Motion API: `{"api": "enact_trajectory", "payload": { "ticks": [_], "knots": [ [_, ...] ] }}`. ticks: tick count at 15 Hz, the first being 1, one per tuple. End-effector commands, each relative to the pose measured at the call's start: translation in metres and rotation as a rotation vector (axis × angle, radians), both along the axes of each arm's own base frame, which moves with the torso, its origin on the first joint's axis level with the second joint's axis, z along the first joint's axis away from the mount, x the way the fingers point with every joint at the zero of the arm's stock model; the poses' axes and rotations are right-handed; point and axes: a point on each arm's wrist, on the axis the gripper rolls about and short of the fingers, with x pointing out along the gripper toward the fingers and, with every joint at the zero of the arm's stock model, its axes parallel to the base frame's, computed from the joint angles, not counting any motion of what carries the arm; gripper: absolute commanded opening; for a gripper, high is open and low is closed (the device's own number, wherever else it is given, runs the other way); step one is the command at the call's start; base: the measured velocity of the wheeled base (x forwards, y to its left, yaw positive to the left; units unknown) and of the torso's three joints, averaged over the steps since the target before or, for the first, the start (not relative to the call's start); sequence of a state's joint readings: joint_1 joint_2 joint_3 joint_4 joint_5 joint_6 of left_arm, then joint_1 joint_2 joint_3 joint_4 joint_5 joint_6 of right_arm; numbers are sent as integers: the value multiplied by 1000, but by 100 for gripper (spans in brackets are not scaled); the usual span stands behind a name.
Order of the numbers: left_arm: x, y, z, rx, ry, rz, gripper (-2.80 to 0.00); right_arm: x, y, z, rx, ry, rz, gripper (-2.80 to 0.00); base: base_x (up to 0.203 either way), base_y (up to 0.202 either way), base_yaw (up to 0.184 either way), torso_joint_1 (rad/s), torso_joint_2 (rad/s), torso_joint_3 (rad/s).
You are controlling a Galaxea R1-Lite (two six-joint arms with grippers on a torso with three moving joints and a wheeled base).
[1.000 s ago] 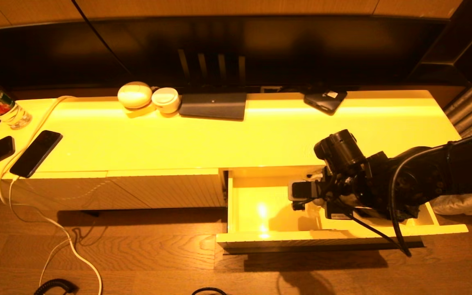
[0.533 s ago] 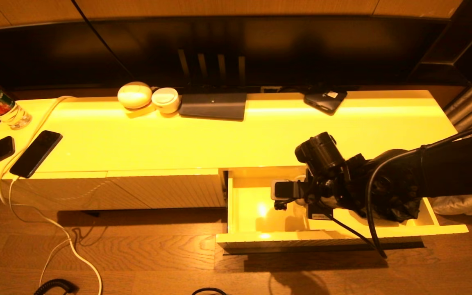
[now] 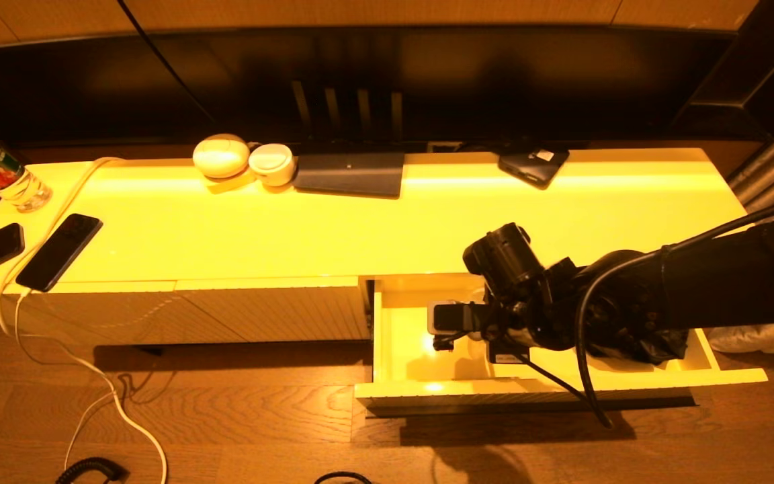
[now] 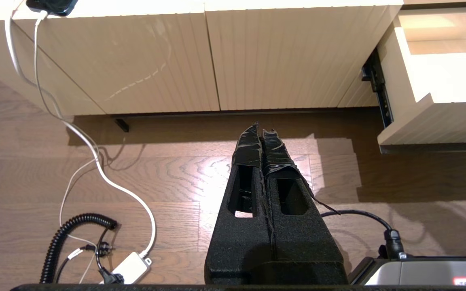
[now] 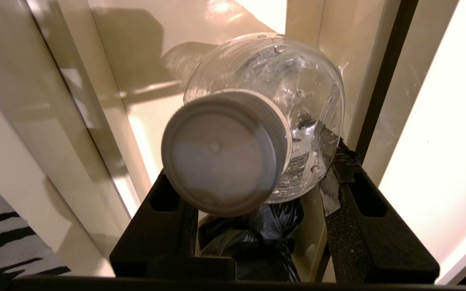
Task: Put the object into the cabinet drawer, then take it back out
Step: Put the mineral water in the drawer
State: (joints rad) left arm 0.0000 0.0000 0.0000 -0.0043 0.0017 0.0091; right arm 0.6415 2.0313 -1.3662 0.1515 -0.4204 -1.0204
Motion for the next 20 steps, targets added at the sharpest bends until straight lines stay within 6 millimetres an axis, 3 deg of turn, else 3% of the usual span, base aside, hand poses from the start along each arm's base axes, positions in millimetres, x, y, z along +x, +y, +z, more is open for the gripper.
{"api": "enact_trajectory", "payload": {
  "ticks": [1,4,12,20],
  "knots": [
    [0,0,0,0,1,0,-280,-1,1,-1,-7,5,8,-280,0,0,0,0,0,0],
    [0,0,0,0,1,0,-280,-11,-11,11,-3,9,-2,-280,0,0,0,0,0,0],
    [0,0,0,0,1,0,-280,-45,-35,17,10,192,-24,-280,0,0,0,0,0,0],
    [0,0,0,0,1,0,-280,-70,-48,11,1,329,-33,-280,0,0,0,0,0,0]
  ]
}}
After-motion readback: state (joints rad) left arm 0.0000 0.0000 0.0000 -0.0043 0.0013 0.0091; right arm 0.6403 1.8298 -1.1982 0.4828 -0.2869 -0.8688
